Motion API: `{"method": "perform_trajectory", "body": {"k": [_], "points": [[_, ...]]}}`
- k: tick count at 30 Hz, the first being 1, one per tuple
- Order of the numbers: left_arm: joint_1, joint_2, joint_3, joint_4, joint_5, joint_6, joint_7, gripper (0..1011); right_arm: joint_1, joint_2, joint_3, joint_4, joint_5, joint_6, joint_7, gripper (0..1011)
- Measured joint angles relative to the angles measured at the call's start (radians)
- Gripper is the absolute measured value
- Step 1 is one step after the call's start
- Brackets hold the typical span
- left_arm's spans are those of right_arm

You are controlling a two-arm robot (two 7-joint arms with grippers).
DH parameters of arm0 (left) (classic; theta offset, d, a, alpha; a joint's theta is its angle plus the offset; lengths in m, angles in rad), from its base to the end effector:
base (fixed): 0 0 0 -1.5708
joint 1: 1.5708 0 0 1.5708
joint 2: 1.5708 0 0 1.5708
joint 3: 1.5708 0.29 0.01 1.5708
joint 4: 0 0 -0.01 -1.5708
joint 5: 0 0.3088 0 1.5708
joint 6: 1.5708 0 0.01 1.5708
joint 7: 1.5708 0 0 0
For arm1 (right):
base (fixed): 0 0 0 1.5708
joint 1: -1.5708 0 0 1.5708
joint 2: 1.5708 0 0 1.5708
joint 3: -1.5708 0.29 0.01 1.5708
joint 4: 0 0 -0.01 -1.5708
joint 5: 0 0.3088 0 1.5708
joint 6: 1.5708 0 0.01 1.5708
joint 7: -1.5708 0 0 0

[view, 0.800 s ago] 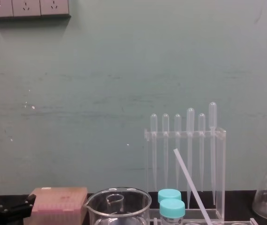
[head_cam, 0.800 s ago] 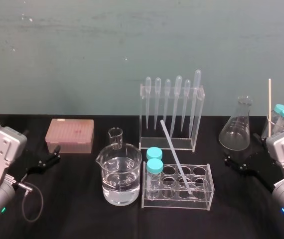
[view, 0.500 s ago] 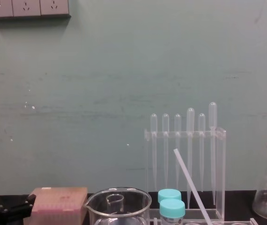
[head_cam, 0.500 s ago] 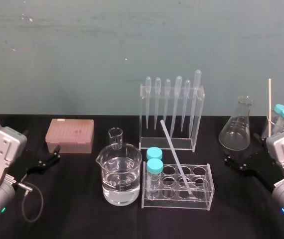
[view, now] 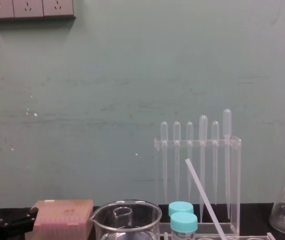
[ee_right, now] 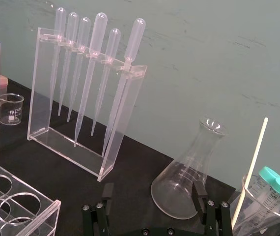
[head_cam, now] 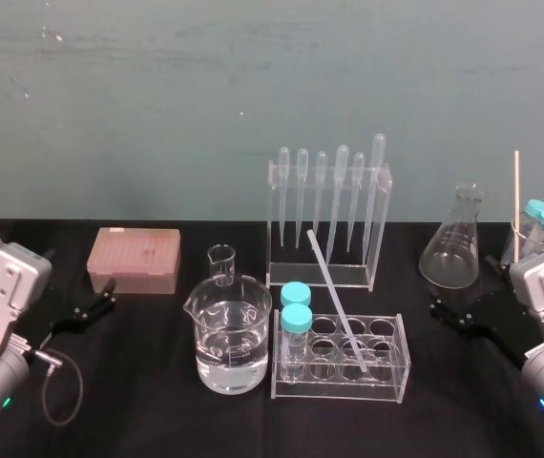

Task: Pick up the stirring rod with one hand, then place it down.

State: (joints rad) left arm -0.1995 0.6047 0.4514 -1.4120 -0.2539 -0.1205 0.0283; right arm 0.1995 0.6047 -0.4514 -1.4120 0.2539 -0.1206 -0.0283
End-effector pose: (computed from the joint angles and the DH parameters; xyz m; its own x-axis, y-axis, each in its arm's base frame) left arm 0.3581 0.0827 -0.3023 0.2923 0.8803 0.3738 -0.9553 0.2873 0.0703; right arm 0.3581 -0.0827 -0.3023 0.2923 -0.8803 0.3737 0.9552 0.2873 -0.0702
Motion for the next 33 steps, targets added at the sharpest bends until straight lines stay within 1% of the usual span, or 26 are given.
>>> {"method": "perform_trajectory", "body": {"k": [25, 29, 30, 32, 33], "points": [[0.000, 0.000, 0.000, 0.000, 0.000, 0.000, 0.000, 1000, 0.000, 0.000, 0.002, 0.000, 0.003, 0.001, 0.003, 1003], [0.000, 0.000, 0.000, 0.000, 0.000, 0.000, 0.000, 1000, 0.004, -0.002, 0.026, -0.021, 0.075, 0.032, 0.082, 1003], [0.000, 0.000, 0.000, 0.000, 0.000, 0.000, 0.000, 1000, 0.010, -0.005, 0.040, -0.033, 0.125, 0.054, 0.131, 1003], [0.000, 0.000, 0.000, 0.000, 0.000, 0.000, 0.000, 1000, 0.018, -0.011, 0.055, -0.047, 0.183, 0.084, 0.184, 1003], [0.000, 0.000, 0.000, 0.000, 0.000, 0.000, 0.000, 1000, 0.026, -0.017, 0.067, -0.060, 0.237, 0.113, 0.234, 1003]]}}
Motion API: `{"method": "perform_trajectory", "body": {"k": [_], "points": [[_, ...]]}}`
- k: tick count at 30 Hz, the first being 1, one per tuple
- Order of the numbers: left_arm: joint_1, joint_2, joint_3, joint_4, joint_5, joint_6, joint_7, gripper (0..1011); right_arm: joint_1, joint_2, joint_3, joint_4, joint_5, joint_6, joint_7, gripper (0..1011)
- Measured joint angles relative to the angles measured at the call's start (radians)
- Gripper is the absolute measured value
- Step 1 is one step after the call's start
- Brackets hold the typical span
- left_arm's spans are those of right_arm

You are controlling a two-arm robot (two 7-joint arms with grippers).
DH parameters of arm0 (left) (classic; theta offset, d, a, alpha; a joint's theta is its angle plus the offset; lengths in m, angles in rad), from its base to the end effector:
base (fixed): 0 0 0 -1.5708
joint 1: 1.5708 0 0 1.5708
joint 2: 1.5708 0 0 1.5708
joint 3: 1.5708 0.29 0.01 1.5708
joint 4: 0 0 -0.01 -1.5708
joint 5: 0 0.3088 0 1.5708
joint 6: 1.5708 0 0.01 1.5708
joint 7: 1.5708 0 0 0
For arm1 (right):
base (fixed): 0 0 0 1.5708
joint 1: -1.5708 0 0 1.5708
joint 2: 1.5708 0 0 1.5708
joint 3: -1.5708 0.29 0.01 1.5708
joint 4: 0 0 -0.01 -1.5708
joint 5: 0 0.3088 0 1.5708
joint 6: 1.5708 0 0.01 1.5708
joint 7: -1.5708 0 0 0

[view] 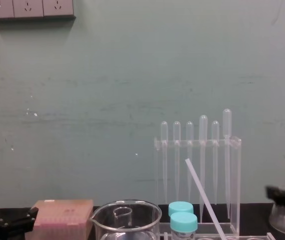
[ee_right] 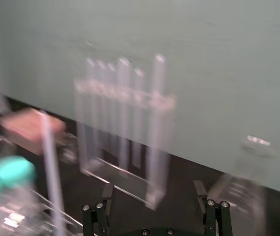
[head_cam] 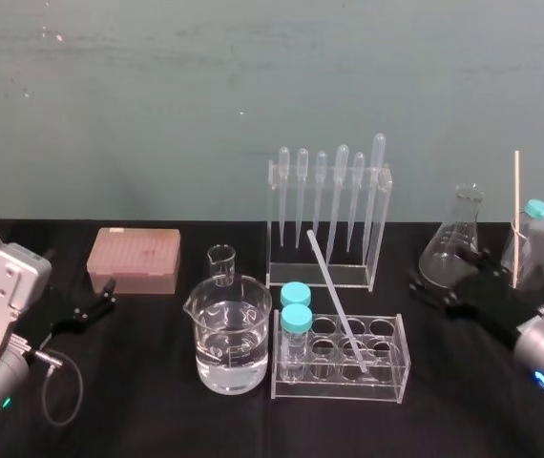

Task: Pick up the stirring rod with one hand, then place it down.

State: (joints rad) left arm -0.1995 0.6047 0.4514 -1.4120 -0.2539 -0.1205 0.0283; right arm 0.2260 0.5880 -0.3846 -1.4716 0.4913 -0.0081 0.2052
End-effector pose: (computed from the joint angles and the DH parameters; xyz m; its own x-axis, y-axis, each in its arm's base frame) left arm 0.3581 0.0827 -0.3023 0.2923 0.8803 0.3738 -0.9553 0.2873 0.0703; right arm 0.3717 -0.0820 -0.2672 0.4549 -0.8826 0.1185 0.8901 0.4461 -0.0935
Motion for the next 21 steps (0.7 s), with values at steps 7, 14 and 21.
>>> {"method": "perform_trajectory", "body": {"k": [7, 14, 21], "points": [[0.000, 0.000, 0.000, 0.000, 0.000, 0.000, 0.000, 1000, 0.056, -0.022, 0.014, -0.022, 0.147, 0.114, 0.198, 1003], [0.000, 0.000, 0.000, 0.000, 0.000, 0.000, 0.000, 1000, 0.131, -0.044, -0.035, 0.027, 0.138, 0.136, 0.302, 1003], [0.000, 0.000, 0.000, 0.000, 0.000, 0.000, 0.000, 1000, 0.233, -0.085, -0.110, 0.139, 0.084, 0.133, 0.382, 1003]]}}
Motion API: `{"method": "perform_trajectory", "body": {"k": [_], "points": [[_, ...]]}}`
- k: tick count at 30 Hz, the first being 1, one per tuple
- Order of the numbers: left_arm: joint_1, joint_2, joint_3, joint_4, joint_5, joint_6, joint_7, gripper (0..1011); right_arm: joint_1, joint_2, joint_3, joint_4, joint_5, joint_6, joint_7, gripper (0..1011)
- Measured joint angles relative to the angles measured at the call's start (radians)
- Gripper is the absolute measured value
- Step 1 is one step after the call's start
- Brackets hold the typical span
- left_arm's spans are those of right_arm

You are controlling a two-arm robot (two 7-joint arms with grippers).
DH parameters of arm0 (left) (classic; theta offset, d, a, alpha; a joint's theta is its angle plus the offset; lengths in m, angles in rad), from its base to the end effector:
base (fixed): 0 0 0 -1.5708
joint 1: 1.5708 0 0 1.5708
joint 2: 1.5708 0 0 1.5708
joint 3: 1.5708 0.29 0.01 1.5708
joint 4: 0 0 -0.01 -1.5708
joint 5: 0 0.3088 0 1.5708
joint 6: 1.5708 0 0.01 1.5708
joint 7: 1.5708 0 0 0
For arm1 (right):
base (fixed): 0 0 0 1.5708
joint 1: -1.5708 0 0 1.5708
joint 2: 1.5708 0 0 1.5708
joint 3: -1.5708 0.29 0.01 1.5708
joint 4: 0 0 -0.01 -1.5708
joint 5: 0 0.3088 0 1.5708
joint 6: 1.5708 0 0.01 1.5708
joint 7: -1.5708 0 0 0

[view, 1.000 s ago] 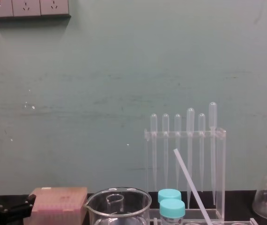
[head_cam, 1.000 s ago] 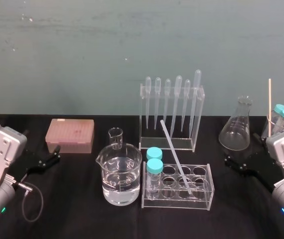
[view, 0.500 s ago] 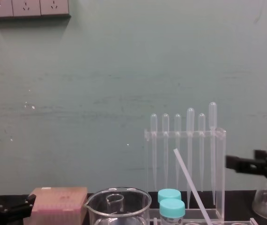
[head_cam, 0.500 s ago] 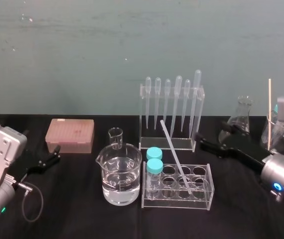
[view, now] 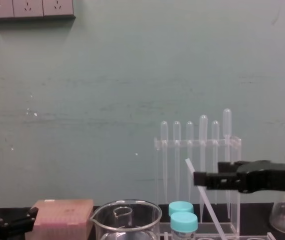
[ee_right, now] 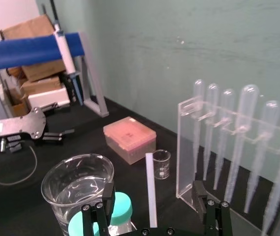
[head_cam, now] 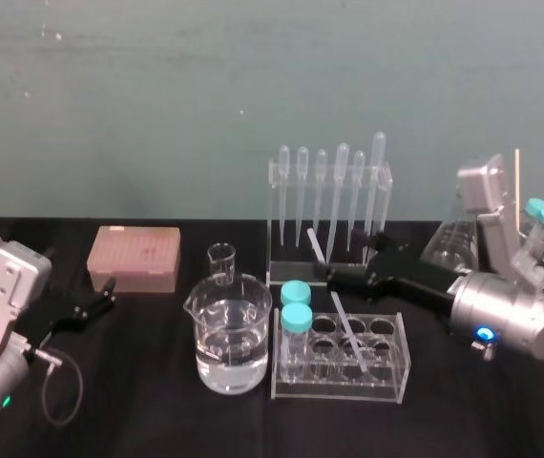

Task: Pick up the stirring rod with one hand, then place it down.

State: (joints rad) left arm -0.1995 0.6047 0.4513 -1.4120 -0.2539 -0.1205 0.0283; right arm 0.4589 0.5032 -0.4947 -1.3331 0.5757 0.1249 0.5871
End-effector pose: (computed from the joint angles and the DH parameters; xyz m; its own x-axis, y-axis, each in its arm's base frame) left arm 0.3581 0.0827 -0.3023 0.2922 0.8803 0.3738 -0.9553 0.2872 0.0703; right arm 0.4281 -0.0488 -0.2370 0.7685 -0.6393 -0.0250 0.6306 0.7635 -0.1393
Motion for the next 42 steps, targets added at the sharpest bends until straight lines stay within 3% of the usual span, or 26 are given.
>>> {"method": "perform_trajectory", "body": {"k": [12, 24, 32, 42], "points": [[0.000, 0.000, 0.000, 0.000, 0.000, 0.000, 0.000, 1000, 0.080, -0.050, -0.051, 0.114, -0.049, -0.020, 0.046, 1003], [0.000, 0.000, 0.000, 0.000, 0.000, 0.000, 0.000, 1000, 0.074, -0.046, -0.046, 0.104, -0.045, -0.020, 0.045, 995], [0.000, 0.000, 0.000, 0.000, 0.000, 0.000, 0.000, 1000, 0.071, -0.045, -0.044, 0.101, -0.043, -0.020, 0.043, 813], [0.000, 0.000, 0.000, 0.000, 0.000, 0.000, 0.000, 1000, 0.070, -0.044, -0.043, 0.099, -0.043, -0.019, 0.041, 492]]}}
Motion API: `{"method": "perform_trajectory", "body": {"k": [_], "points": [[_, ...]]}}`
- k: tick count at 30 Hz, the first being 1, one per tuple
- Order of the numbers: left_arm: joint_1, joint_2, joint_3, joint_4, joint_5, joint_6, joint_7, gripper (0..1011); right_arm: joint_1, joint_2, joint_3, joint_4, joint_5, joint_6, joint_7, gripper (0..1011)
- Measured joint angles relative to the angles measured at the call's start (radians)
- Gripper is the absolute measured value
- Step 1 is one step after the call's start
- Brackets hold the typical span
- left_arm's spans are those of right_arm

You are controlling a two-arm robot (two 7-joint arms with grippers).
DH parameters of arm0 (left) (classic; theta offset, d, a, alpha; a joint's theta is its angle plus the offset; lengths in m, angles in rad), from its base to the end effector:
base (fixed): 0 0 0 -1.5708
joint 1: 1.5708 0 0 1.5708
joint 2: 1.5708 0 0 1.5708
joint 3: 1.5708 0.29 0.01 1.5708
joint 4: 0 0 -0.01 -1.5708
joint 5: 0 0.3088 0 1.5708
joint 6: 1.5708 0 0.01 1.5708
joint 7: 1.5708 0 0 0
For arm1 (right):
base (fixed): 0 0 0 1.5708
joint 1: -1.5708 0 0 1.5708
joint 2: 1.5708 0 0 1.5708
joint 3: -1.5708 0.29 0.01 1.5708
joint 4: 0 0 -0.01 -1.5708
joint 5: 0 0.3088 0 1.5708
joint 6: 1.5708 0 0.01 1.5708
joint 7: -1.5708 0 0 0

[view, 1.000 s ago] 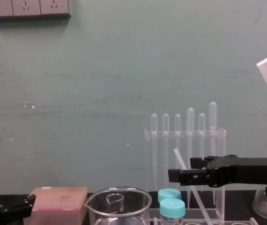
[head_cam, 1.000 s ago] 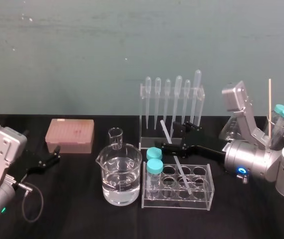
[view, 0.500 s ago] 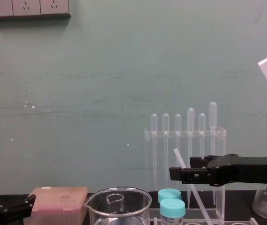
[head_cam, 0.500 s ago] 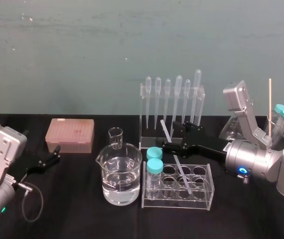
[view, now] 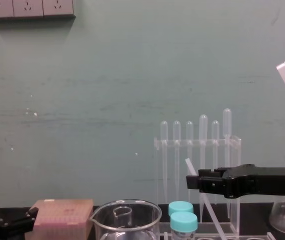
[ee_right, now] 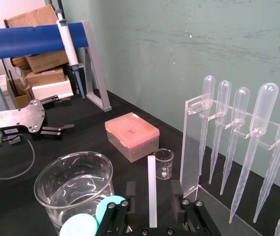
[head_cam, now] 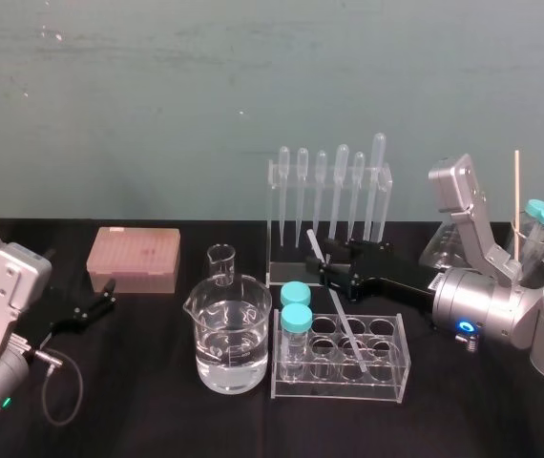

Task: Pick up the stirring rod with one hand, then place it down.

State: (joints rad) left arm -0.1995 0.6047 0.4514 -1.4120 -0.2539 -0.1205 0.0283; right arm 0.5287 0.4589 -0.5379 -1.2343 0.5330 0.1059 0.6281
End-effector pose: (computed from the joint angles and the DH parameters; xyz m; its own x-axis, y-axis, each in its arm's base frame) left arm 0.3581 0.0827 -0.3023 0.2923 0.8803 0.3738 -0.9553 0.2873 0.0703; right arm 0.4463 -0.0381 -0.2414 0.7931 -0.6091 -0.0039 0.6002 0.7824 -0.1661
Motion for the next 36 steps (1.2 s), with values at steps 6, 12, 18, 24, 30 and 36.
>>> {"method": "perform_trajectory", "body": {"k": [6, 12, 18, 24, 30, 36], "points": [[0.000, 0.000, 0.000, 0.000, 0.000, 0.000, 0.000, 1000, -0.001, 0.000, 0.001, -0.001, 0.000, 0.000, -0.001, 274], [0.000, 0.000, 0.000, 0.000, 0.000, 0.000, 0.000, 1000, -0.001, 0.001, 0.001, -0.001, 0.001, 0.000, -0.002, 119], [0.000, 0.000, 0.000, 0.000, 0.000, 0.000, 0.000, 1000, -0.001, 0.000, 0.001, -0.001, 0.001, 0.000, -0.002, 58], [0.000, 0.000, 0.000, 0.000, 0.000, 0.000, 0.000, 1000, -0.001, 0.001, 0.001, -0.001, 0.001, 0.000, -0.001, 58], [0.000, 0.000, 0.000, 0.000, 0.000, 0.000, 0.000, 1000, -0.007, -0.001, 0.005, -0.002, 0.000, -0.017, -0.005, 58], [0.000, 0.000, 0.000, 0.000, 0.000, 0.000, 0.000, 1000, -0.051, -0.014, 0.040, -0.020, -0.011, -0.137, -0.032, 58]]}}
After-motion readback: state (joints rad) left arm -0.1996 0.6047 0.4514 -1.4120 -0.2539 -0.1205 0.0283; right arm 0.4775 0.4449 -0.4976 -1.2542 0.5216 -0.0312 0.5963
